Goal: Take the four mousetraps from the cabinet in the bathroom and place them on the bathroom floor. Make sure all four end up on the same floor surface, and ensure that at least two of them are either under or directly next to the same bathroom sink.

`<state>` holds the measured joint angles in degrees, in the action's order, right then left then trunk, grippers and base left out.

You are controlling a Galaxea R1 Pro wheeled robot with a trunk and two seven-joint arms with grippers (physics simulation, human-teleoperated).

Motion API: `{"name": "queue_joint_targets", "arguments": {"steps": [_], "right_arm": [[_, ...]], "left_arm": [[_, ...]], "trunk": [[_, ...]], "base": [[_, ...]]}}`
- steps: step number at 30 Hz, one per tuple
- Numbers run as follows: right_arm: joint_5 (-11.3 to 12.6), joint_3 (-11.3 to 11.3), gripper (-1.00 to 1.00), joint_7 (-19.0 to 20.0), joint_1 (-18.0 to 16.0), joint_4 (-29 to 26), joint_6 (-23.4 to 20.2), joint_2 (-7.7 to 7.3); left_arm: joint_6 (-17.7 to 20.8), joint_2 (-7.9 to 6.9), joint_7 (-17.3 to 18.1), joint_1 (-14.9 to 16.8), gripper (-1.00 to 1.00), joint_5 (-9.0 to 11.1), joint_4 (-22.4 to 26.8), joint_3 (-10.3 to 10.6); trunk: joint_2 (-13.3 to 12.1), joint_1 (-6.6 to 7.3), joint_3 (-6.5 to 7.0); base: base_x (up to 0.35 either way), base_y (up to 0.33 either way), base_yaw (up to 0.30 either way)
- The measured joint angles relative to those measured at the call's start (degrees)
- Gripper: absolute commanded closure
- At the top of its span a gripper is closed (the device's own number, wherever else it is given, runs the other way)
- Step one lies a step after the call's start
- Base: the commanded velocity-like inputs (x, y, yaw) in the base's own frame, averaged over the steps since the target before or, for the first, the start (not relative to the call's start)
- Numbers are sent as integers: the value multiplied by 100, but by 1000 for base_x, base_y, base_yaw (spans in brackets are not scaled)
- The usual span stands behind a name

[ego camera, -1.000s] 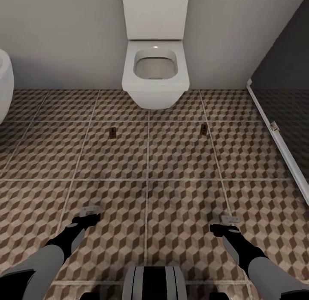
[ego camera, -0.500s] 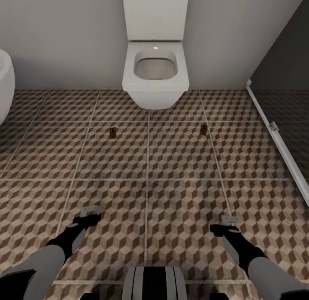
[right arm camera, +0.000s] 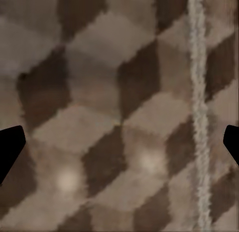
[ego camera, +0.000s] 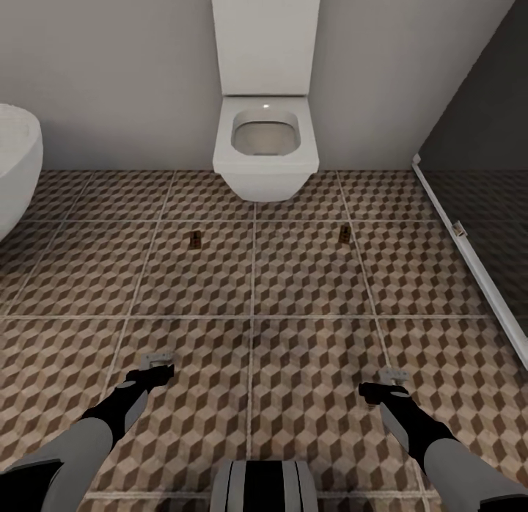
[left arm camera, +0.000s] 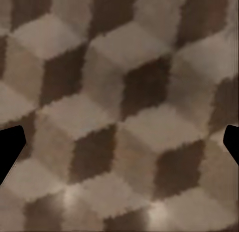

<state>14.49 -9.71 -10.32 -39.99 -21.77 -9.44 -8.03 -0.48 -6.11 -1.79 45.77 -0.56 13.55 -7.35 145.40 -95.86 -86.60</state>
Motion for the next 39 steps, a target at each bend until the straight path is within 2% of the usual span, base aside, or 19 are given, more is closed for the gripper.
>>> {"name": "queue_joint_targets", "arguments": {"steps": [39], "right_arm": [[-3,0,-100,0,0,-29,-6,1]], "left_arm": [[8,-7,25,0,-100,0,-29,-8]], "trunk": [[-52,100,865]], "base": [[0,0,0]]}}
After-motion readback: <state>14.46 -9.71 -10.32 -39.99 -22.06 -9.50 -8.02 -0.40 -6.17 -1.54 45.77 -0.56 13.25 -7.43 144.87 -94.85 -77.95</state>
